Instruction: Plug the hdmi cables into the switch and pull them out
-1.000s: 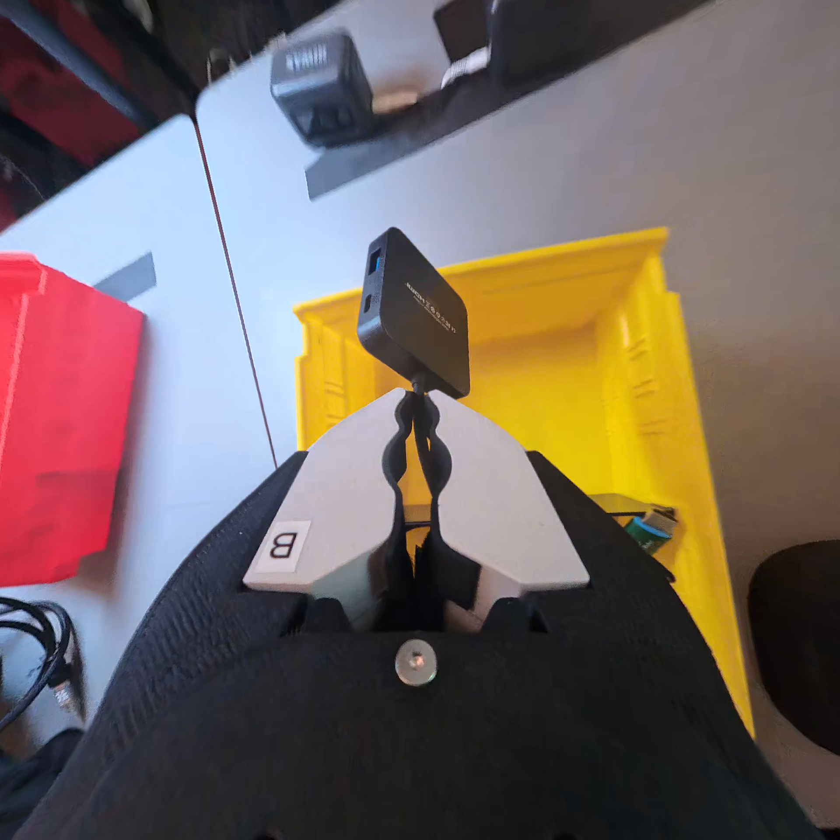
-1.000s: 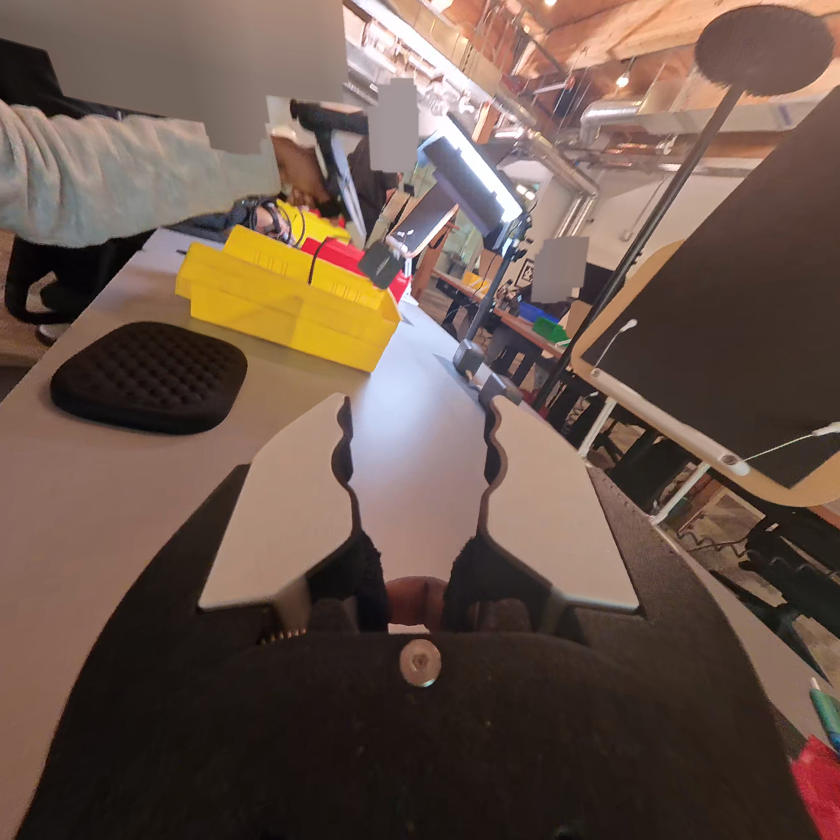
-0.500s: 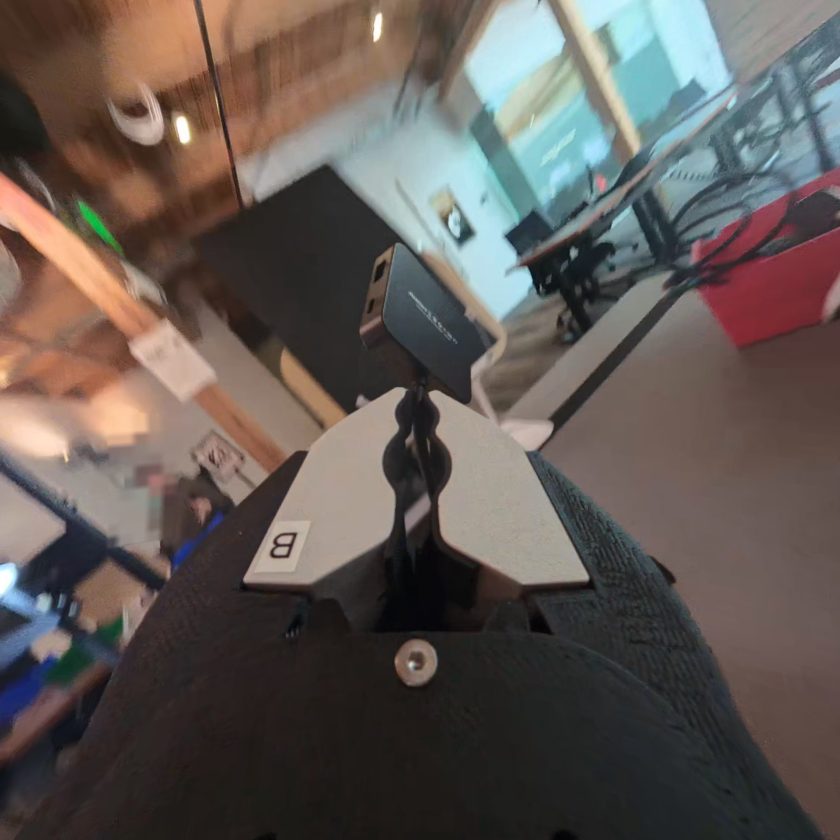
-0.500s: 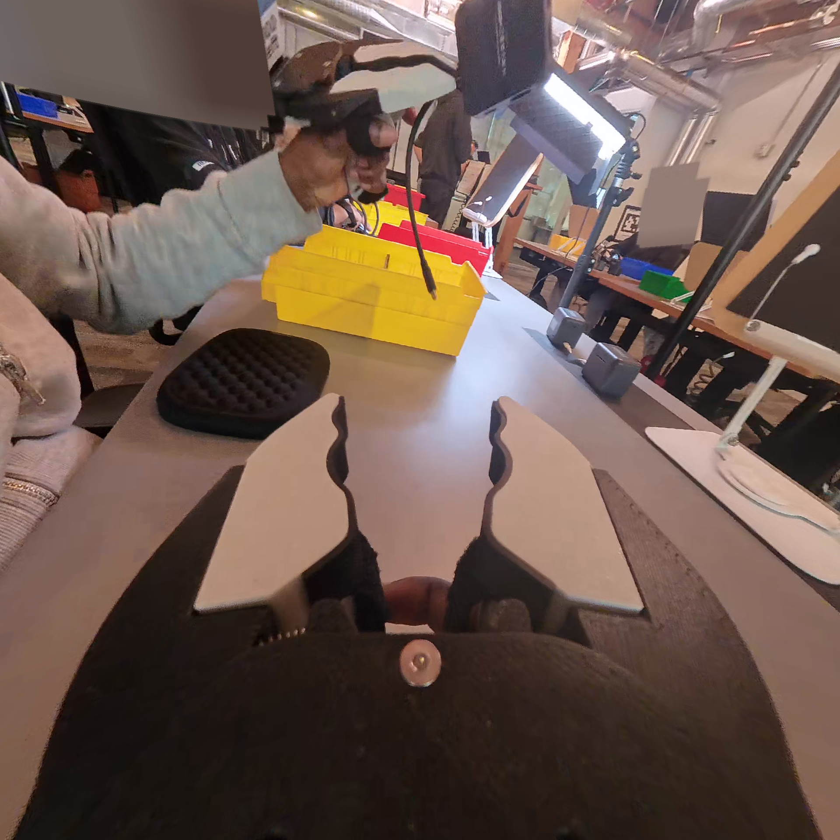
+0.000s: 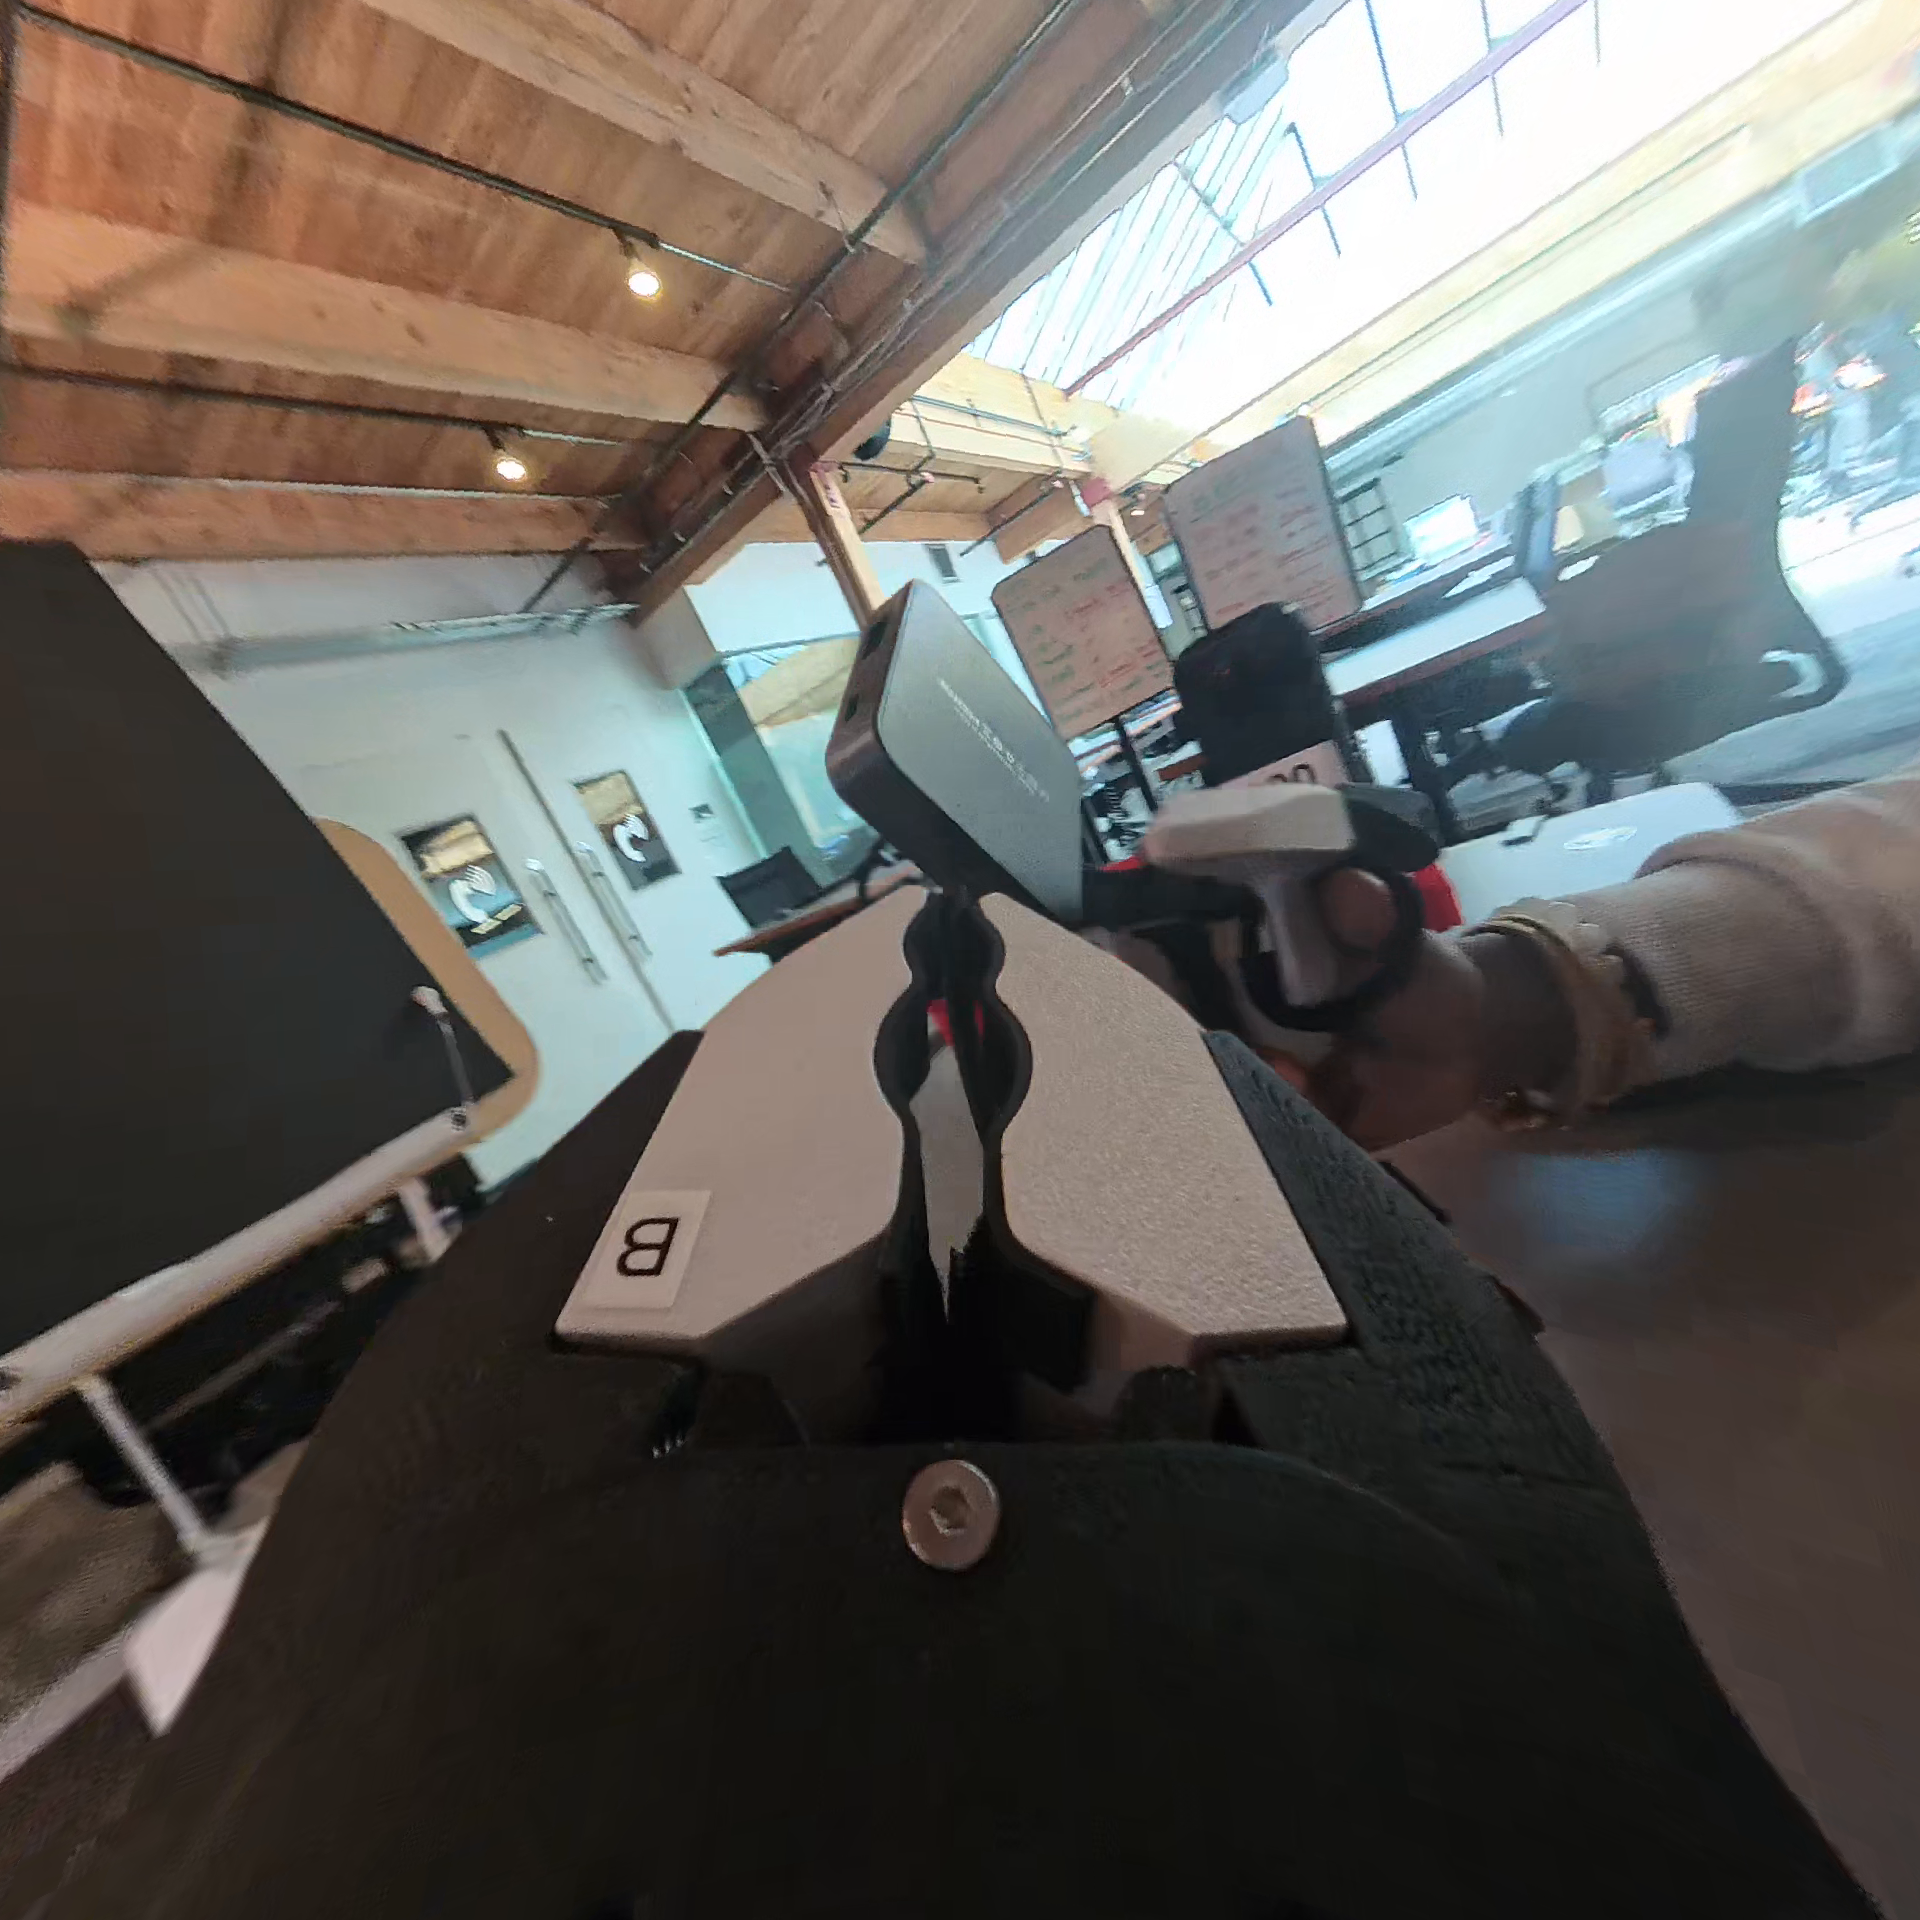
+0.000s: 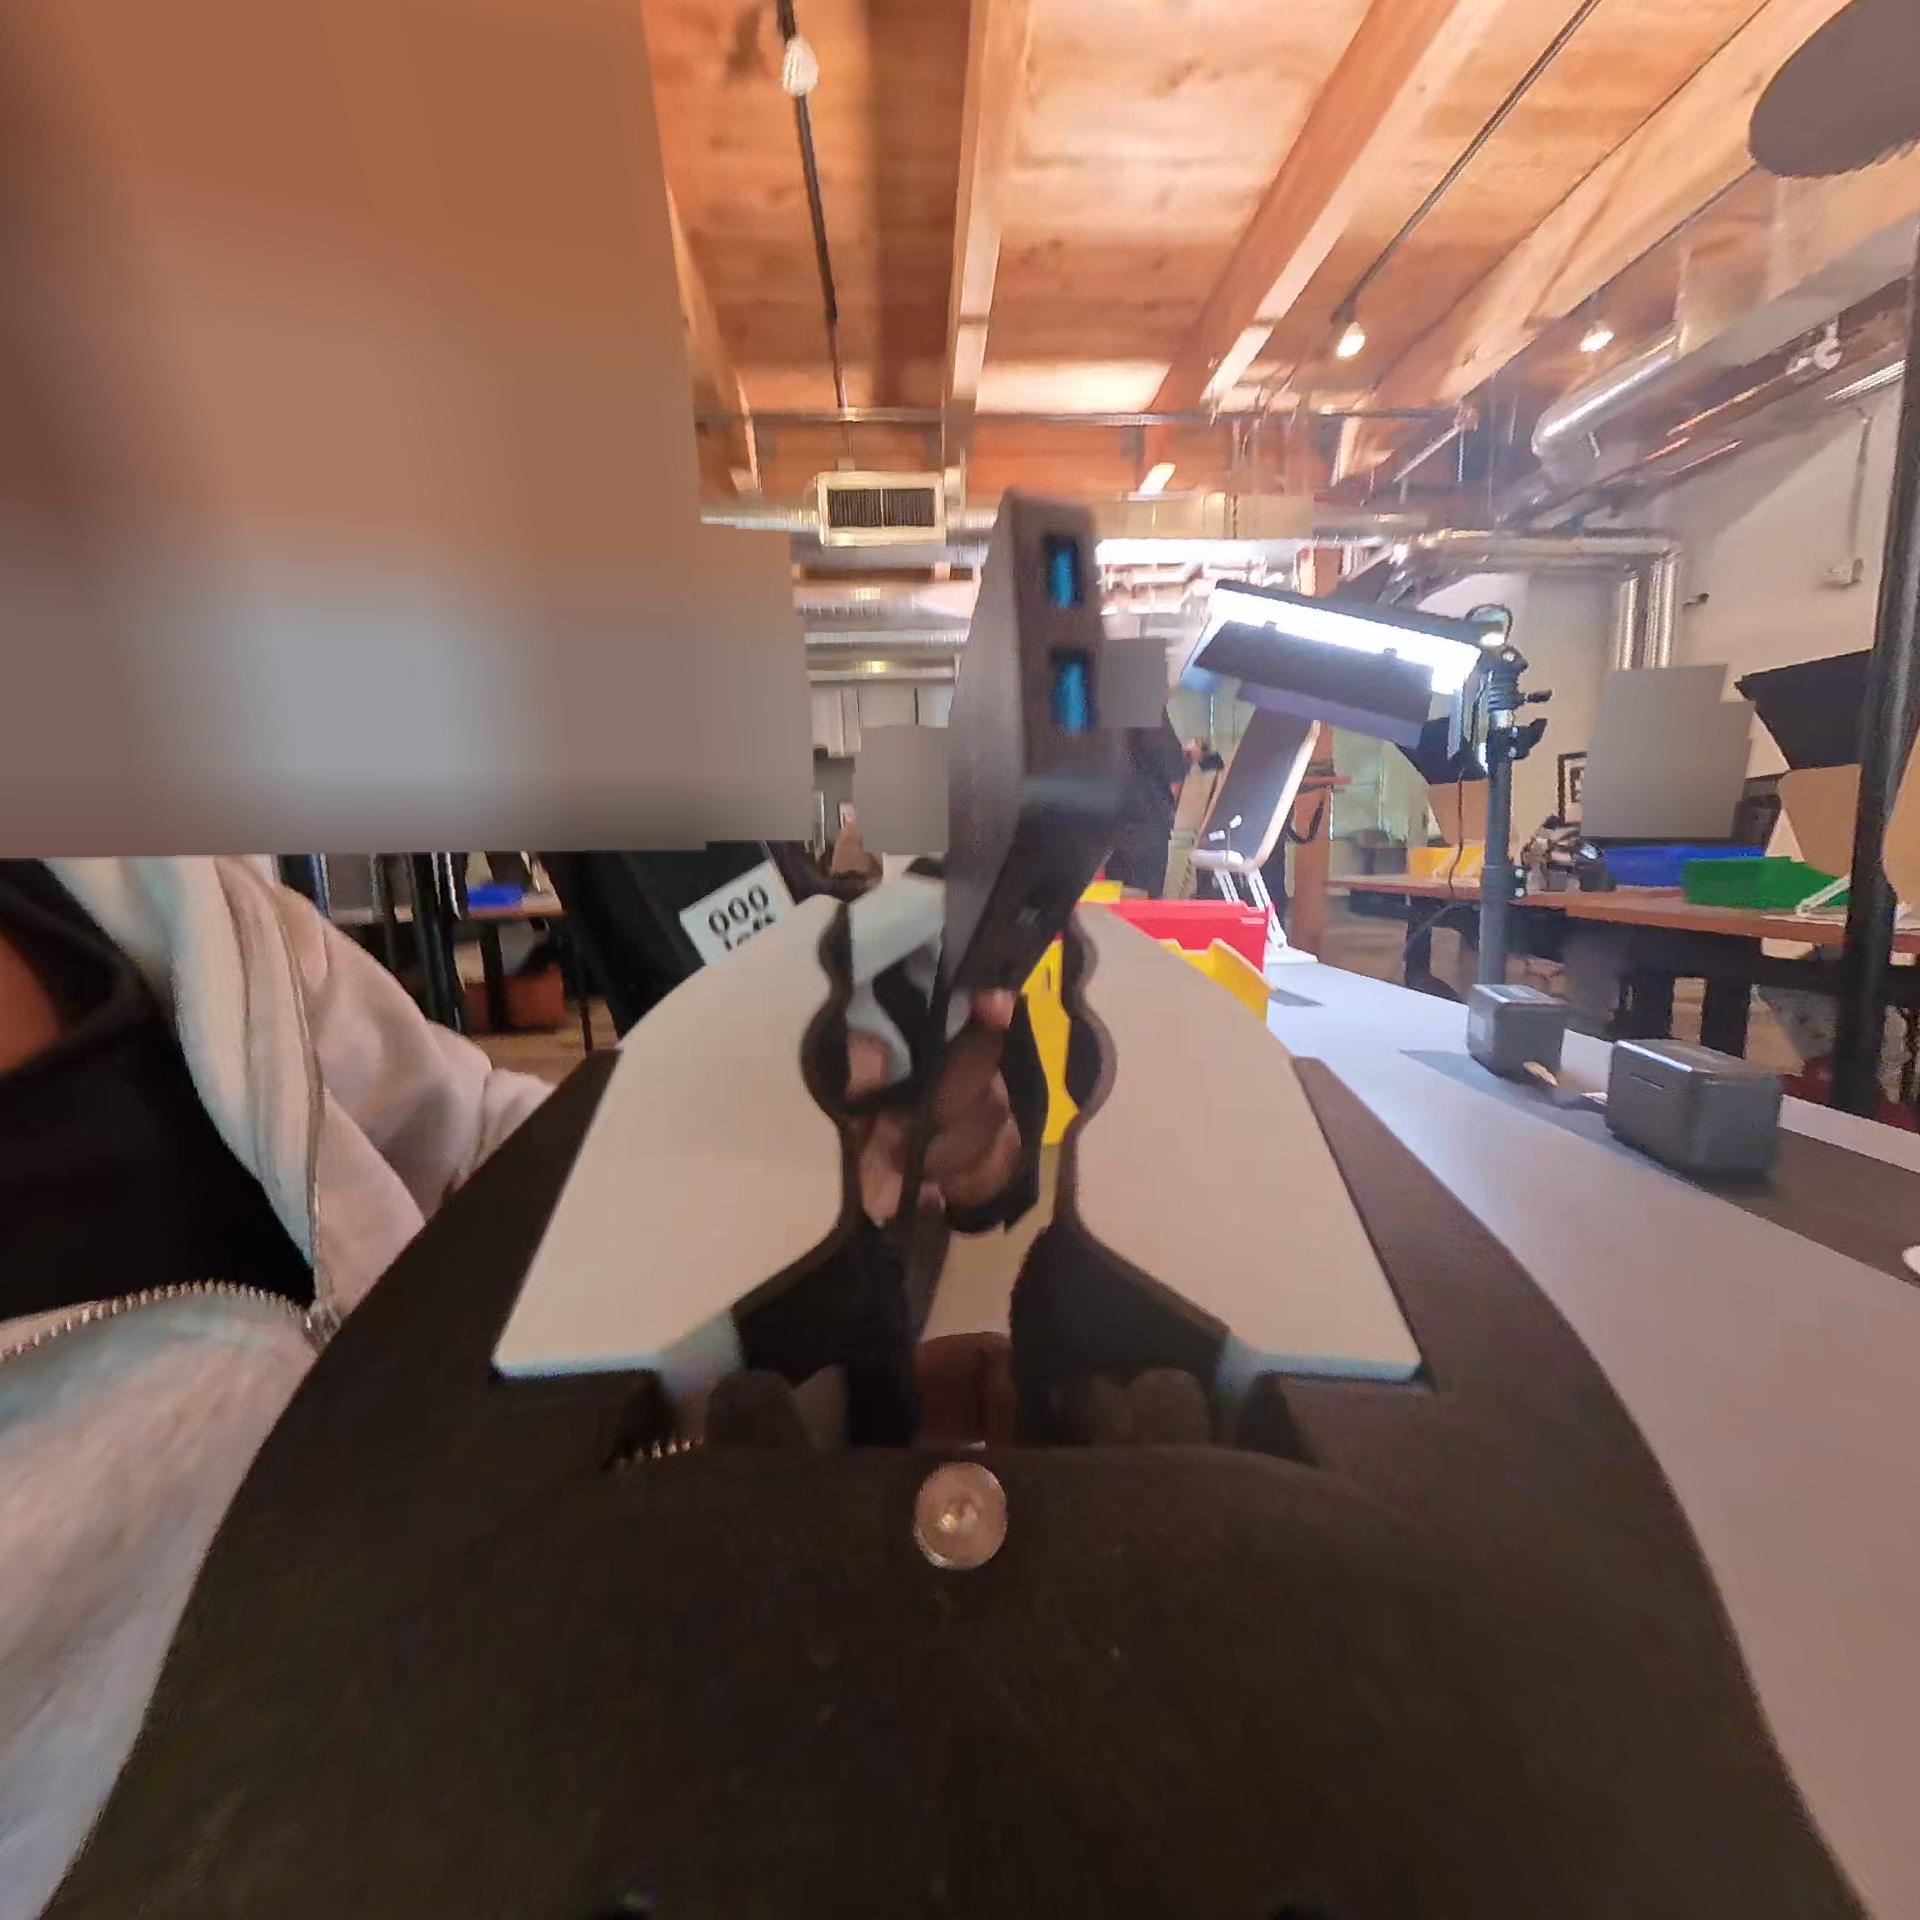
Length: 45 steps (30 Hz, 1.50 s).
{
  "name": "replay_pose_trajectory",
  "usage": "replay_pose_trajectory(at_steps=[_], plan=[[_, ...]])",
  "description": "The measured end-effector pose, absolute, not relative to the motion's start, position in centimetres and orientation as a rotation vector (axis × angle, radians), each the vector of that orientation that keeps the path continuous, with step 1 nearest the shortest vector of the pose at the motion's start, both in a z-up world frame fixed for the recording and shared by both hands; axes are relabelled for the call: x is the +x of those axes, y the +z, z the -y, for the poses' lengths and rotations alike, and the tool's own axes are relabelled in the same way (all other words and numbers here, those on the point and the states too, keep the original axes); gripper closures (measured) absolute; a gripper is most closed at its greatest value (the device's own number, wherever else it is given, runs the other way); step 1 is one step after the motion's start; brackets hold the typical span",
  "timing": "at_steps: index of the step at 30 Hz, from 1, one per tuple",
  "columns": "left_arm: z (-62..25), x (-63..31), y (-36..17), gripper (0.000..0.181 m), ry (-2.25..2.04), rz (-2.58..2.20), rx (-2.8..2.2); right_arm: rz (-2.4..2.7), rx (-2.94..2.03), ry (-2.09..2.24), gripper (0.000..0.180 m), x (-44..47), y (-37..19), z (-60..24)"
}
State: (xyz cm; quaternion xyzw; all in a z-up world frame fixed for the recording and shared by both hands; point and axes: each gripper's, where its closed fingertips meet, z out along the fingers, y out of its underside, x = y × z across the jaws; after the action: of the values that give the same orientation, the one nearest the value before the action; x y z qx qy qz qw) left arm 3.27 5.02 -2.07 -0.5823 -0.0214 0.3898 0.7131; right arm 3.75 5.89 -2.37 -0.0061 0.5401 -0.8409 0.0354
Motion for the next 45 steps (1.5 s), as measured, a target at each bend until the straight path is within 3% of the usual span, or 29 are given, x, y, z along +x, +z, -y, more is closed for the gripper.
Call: replay_pose_trajectory(at_steps=[2,6,9,11,17,19,20,24,27,31,34,36,39,40,42,45], plan=[[-5.7,3.5,-2.9,0.177,0.810,0.042,-1.323,-1.584,0.014,-2.596,0.164,3.6,-1.9,-5.9],[-5.9,2.9,-4.5,0.177,0.706,0.044,-1.415,-1.784,-0.073,-2.530,0.166,3.2,-3.0,-5.8],[-4.7,1.9,-5.2,0.142,0.652,0.073,-1.489,-2.312,-0.255,-2.456,0.166,1.9,-5.5,-5.7],[-4.0,1.8,-5.4,0.131,0.725,0.021,-1.519,-2.760,-0.443,-2.357,0.166,0.8,-7.2,-5.8],[-6.1,3.1,-8.1,0.132,1.051,-0.315,-1.698,-3.429,-0.908,-1.892,0.166,-0.3,-10.9,-5.8],[-6.2,2.6,-10.0,0.160,1.123,-0.380,-1.824,-3.464,-1.000,-1.801,0.166,-0.1,-11.8,-5.6],[-6.1,2.4,-10.5,0.165,1.137,-0.383,-1.858,-3.481,-1.037,-1.766,0.166,-0.1,-12.1,-5.5],[-5.5,3.8,-8.3,0.168,0.893,-0.305,-1.716,-3.250,-1.074,-2.137,0.154,1.6,-9.7,-5.1],[-4.0,5.7,-5.3,0.168,0.659,-0.291,-1.498,-2.743,-0.944,-2.542,0.148,4.3,-5.8,-6.2],[-3.6,6.6,-4.7,0.168,0.546,-0.301,-1.405,-2.399,-0.726,-2.521,0.142,5.7,-4.4,-7.4],[-4.2,6.9,-5.2,0.168,0.544,-0.320,-1.414,-2.462,-0.732,-2.384,0.138,6.1,-6.3,-6.3],[-4.6,7.1,-5.7,0.168,0.526,-0.331,-1.432,-2.484,-0.755,-2.382,0.165,6.3,-6.8,-5.5],[-4.6,6.5,-6.3,0.167,0.508,-0.285,-1.484,-2.557,-0.712,-2.292,0.166,6.0,-7.2,-5.4],[-4.6,5.9,-6.8,0.163,0.539,-0.268,-1.529,-2.642,-0.720,-2.253,0.166,5.4,-7.6,-5.5],[-4.4,4.8,-7.6,0.138,0.645,-0.257,-1.594,-2.878,-0.772,-2.164,0.166,3.9,-8.7,-5.9],[-5.4,4.7,-9.3,0.135,0.724,-0.307,-1.702,-3.151,-0.882,-1.925,0.166,2.6,-10.8,-5.9]])
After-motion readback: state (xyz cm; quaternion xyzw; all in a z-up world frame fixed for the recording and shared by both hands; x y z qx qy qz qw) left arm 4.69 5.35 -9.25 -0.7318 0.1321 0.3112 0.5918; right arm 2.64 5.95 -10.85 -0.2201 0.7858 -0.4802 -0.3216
